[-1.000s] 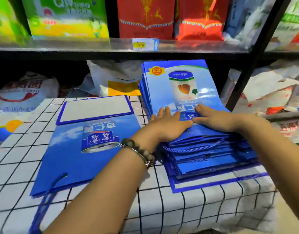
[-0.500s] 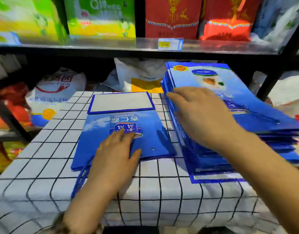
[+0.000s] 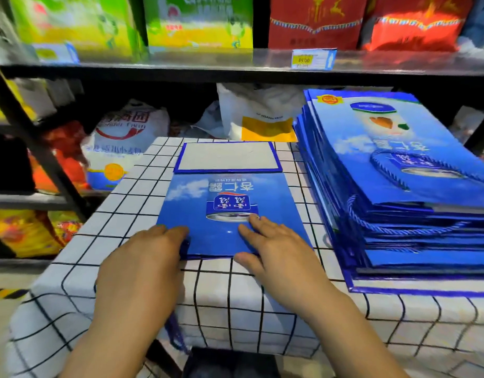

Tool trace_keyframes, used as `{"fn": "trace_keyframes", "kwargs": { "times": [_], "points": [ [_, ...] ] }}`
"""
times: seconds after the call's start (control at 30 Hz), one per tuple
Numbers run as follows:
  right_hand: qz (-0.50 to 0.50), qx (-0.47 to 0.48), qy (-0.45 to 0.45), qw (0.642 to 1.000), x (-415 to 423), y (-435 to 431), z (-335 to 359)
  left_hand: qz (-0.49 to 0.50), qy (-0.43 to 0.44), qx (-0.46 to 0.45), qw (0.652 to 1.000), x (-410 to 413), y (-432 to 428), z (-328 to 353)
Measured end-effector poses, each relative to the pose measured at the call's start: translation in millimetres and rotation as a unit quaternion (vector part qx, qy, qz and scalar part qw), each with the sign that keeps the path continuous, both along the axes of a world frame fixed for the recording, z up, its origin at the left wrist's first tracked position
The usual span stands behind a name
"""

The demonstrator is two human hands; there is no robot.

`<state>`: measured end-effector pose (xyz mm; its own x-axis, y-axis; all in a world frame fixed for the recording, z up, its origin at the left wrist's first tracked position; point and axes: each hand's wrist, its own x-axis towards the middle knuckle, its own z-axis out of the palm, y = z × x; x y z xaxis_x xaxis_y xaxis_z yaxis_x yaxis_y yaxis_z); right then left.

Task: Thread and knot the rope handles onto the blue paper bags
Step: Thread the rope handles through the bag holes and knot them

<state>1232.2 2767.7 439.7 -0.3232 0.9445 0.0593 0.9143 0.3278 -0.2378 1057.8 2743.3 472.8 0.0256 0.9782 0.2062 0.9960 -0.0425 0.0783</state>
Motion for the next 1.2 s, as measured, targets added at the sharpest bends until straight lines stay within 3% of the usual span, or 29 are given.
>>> {"fn": "trace_keyframes", "kwargs": {
  "times": [0.03,0.1,0.13,0.2,0.23,0.3,0.37,0.43,0.47,0.53,0.6,0.67,0.7,0.77,0.83,0.9,1.0,1.1,1.2],
  "points": [
    [-0.002,0.000,0.002,1.000,0,-1,0,0.016,-0.034,-0.002,0.999,1,0,-2],
    [-0.009,0.003,0.006,1.000,-1,-3,1,0.015,-0.208,-0.009,0.978,1,1,-4],
    [-0.013,0.002,0.010,1.000,-1,-3,1,0.012,-0.351,-0.035,0.936,1,1,-3],
    [-0.018,0.005,0.018,1.000,-3,-4,2,0.007,-0.612,-0.094,0.785,5,-3,10],
    [-0.021,0.011,0.025,0.999,-5,-6,1,-0.006,-0.694,-0.120,0.710,8,-6,15],
    [-0.027,0.008,0.080,0.996,-9,-11,2,-0.043,-0.767,-0.158,0.620,14,-11,25],
    [-0.025,-0.038,0.215,0.976,-10,-17,3,-0.071,-0.800,-0.167,0.572,18,-10,34],
    [0.008,-0.117,0.372,0.921,-7,-25,7,-0.077,-0.829,-0.161,0.530,22,-8,41],
    [0.029,-0.157,0.402,0.902,-5,-29,10,-0.073,-0.842,-0.153,0.513,24,-7,43],
    [0.065,-0.187,0.367,0.909,-3,-37,14,-0.062,-0.854,-0.135,0.499,30,-3,44],
    [0.086,-0.162,0.314,0.931,-5,-40,15,-0.057,-0.856,-0.128,0.497,33,1,42],
    [0.075,-0.144,0.344,0.925,-6,-41,19,-0.065,-0.839,-0.139,0.523,34,4,40],
    [0.058,-0.134,0.379,0.914,-4,-40,23,-0.070,-0.812,-0.142,0.562,34,5,39],
    [0.004,-0.118,0.446,0.887,0,-35,33,-0.068,-0.727,-0.111,0.675,32,5,33],
    [-0.043,-0.135,0.487,0.862,3,-29,46,-0.055,-0.666,-0.032,0.744,30,1,26],
    [-0.071,-0.148,0.513,0.842,1,-21,53,-0.065,-0.633,-0.002,0.772,30,-5,20],
    [-0.091,-0.134,0.531,0.832,-6,-10,53,-0.141,-0.541,-0.128,0.819,37,-9,11],
    [-0.092,-0.118,0.517,0.843,-11,-2,50,-0.156,-0.465,-0.164,0.856,43,-7,3],
    [-0.093,-0.121,0.497,0.854,-9,2,48,-0.141,-0.454,-0.153,0.866,43,-1,1]
  ]
}}
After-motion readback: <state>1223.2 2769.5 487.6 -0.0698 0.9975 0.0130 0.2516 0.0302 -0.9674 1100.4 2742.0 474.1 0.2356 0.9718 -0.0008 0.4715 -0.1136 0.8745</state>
